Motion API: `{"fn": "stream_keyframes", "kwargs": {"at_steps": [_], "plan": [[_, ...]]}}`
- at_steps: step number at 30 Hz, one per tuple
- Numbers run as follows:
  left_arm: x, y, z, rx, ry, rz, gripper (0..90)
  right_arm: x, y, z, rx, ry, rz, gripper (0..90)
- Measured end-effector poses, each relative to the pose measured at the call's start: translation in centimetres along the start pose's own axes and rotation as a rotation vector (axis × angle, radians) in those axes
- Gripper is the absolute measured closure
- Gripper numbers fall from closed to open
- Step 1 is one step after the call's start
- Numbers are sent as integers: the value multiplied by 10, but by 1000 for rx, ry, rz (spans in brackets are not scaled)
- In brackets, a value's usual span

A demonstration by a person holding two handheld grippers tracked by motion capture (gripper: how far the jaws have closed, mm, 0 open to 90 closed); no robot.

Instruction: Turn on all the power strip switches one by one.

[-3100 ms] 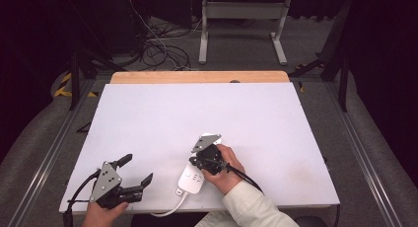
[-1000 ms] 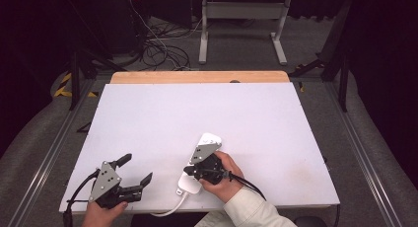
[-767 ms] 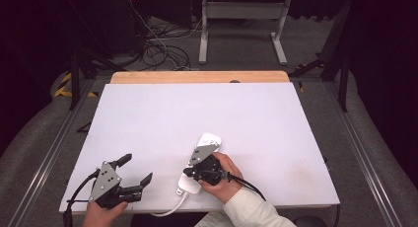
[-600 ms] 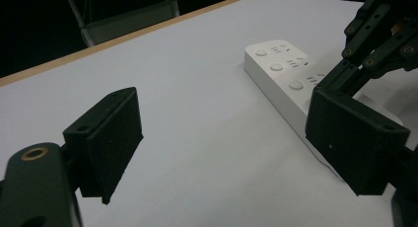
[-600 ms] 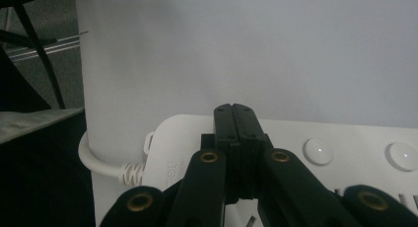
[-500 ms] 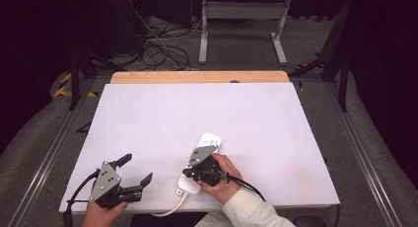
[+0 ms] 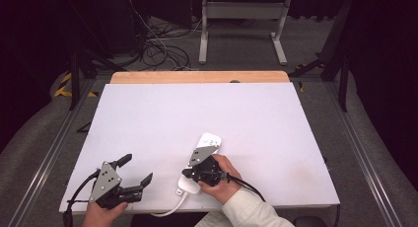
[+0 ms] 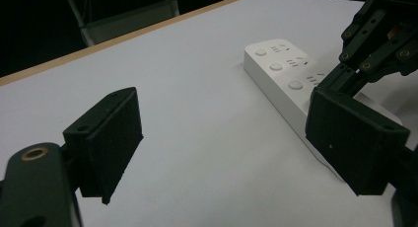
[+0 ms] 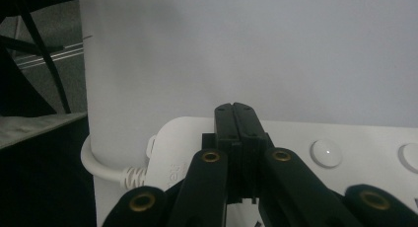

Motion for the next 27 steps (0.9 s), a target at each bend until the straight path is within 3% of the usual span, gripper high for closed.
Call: {"fn": "stream_keyframes", "kwargs": {"at_steps": [5, 7, 8, 12, 21, 24, 27], "plan": [[0, 0, 0, 1, 2, 0, 145, -1, 0, 1, 1, 14, -6, 900], [0, 0, 0, 2, 9, -2, 146, -4, 0, 1, 2, 10, 22, 900], [0, 0, 0, 3, 9, -2, 145, -8, -1, 2, 1, 4, 59, 900], [1, 1, 0, 2, 10, -6, 145, -7, -1, 2, -6, 18, 43, 900], [1, 1, 0, 3, 7, -8, 145, -4, 0, 2, -1, -14, 64, 900], [1, 0, 0, 0, -6, -4, 145, -4, -4, 0, -24, -37, 65, 900], [1, 1, 0, 1, -2, 0, 146, -2, -17, -14, -105, -20, 42, 900]]}}
Point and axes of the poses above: each handheld gripper's, and its own axes: y roughly forward along the jaws, z roughly out of its underside, x roughly to its left, the point moved 10 cm from there along y, roughly forward along the jaws, and after that the axes turned 3 degrees about -z, right-handed, at the moved point
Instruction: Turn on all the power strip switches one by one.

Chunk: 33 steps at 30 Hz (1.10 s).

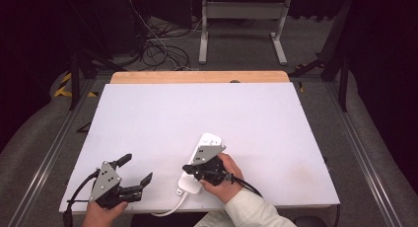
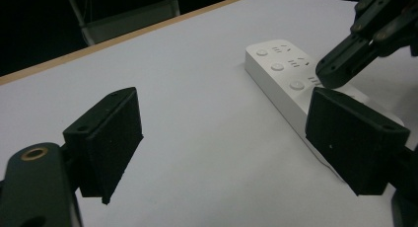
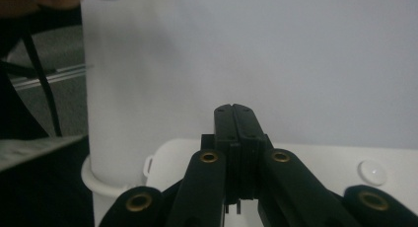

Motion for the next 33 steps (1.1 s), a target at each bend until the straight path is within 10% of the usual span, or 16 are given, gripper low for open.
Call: {"fn": "stream_keyframes", "kwargs": {"at_steps": [21, 33], "plan": [[3, -3, -1, -8, 3, -13, 146, -18, -58, -15, -124, 13, 39, 405], [4, -4, -2, -11, 6, -19, 145, -44, -100, 8, -170, 44, 155, 233]]}}
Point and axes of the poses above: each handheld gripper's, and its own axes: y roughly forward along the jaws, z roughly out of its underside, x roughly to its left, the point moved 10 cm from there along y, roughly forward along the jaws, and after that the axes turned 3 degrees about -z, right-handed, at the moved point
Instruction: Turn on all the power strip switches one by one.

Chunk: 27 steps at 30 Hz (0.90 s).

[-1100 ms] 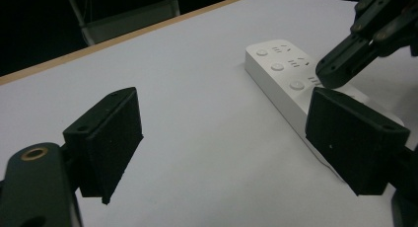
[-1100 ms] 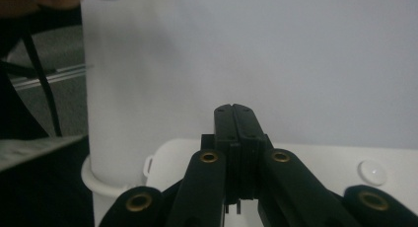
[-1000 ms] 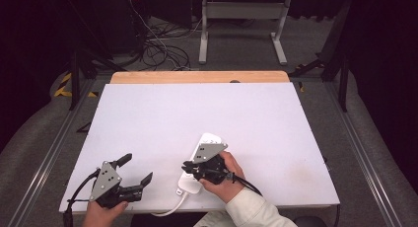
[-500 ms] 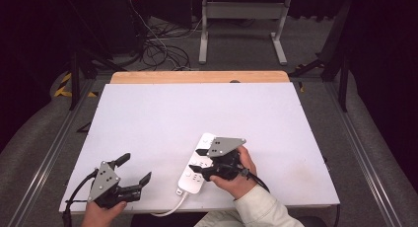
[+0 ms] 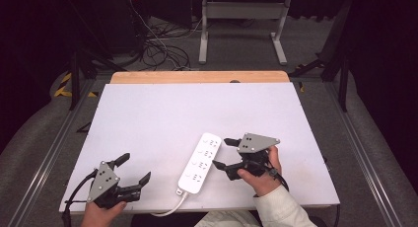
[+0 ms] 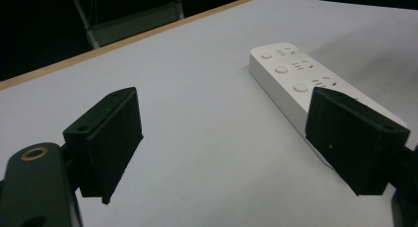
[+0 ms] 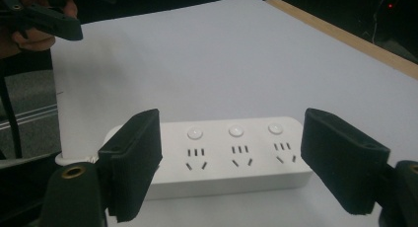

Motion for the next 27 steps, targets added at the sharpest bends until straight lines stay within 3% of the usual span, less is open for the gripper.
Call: {"fn": "stream_keyframes", "kwargs": {"at_steps": [6, 11, 18, 23, 27], "plan": [[0, 0, 0, 1, 0, -1, 145, -12, -13, 19, -2, 36, 28, 197], [0, 0, 1, 8, 2, 4, 144, -18, -23, 34, -15, 71, 24, 173], [0, 0, 1, 9, -1, 3, 140, -26, -33, 53, -23, 87, 43, 164], [2, -1, 2, 15, 14, 0, 137, -30, -38, 67, -6, 93, 61, 138], [2, -1, 3, 19, 0, 2, 134, -34, -40, 81, 22, 111, 72, 147]]}}
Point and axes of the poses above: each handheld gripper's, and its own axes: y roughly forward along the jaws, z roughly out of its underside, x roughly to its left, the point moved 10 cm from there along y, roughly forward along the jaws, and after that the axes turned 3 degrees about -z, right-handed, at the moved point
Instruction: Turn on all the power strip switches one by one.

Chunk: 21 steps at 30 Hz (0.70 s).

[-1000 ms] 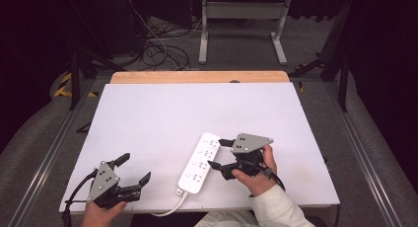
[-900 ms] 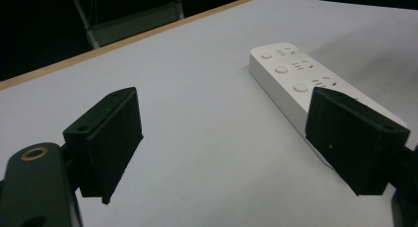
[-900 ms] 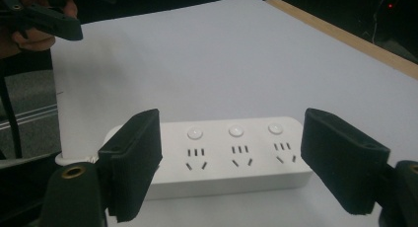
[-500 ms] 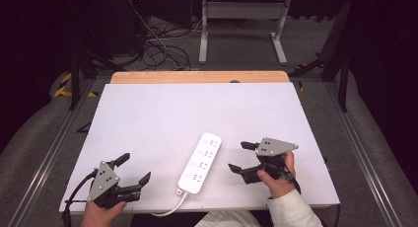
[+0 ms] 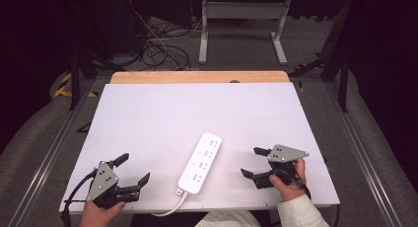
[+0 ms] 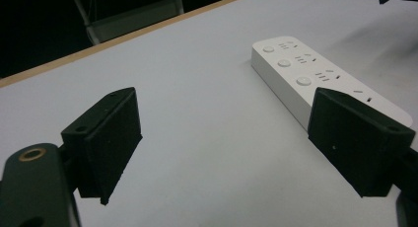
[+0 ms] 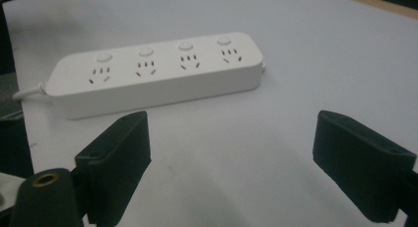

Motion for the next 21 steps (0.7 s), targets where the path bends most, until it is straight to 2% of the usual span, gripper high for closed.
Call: {"fn": "stream_keyframes", "kwargs": {"at_steps": [3, 8, 11, 14, 21], "plan": [[1, -1, 1, 3, -6, 7, 133, -4, 1, 13, 34, 15, 10, 146], [3, -1, 2, 10, -9, 5, 133, -7, -2, 28, 53, 50, 18, 146], [2, -1, 2, 11, 4, 3, 133, -8, -3, 26, 39, 60, 21, 146], [0, 0, 2, 10, -3, 6, 134, -9, -3, 23, 29, 45, 29, 147], [3, 1, 2, 6, 11, -9, 126, -9, -5, 17, 3, 14, 41, 147]]}}
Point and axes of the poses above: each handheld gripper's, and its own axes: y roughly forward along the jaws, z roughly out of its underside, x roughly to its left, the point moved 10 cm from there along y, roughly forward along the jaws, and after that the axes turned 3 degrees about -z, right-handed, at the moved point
